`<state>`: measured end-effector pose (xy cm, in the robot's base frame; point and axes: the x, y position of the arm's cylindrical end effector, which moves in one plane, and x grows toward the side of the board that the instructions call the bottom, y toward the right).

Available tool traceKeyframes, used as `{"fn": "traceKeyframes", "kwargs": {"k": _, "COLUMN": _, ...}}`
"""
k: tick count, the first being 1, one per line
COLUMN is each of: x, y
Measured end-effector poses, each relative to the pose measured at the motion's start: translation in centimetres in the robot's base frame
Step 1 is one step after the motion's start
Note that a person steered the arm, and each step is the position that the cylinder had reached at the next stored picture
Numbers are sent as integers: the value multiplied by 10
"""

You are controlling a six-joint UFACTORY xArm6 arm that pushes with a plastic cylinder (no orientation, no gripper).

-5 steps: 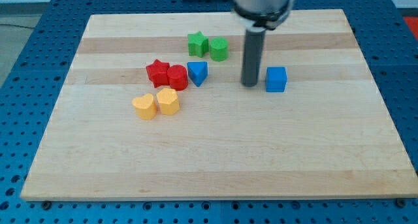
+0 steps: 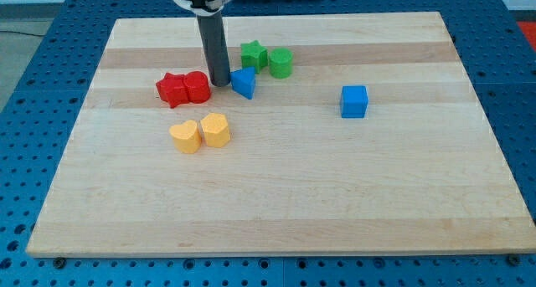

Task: Push the blue triangle into the blue cube

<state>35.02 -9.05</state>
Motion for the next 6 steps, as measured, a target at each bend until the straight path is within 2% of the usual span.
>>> {"fn": "traceKeyframes", "kwargs": {"k": 2, "x": 28, "y": 100}}
{"fn": "traceKeyframes", "kwargs": {"k": 3, "x": 15, "y": 31}}
{"fn": "traceKeyframes", "kwargs": {"k": 4, "x": 34, "y": 12}}
{"fn": "traceKeyframes", "kwargs": {"k": 6, "x": 60, "y": 113}}
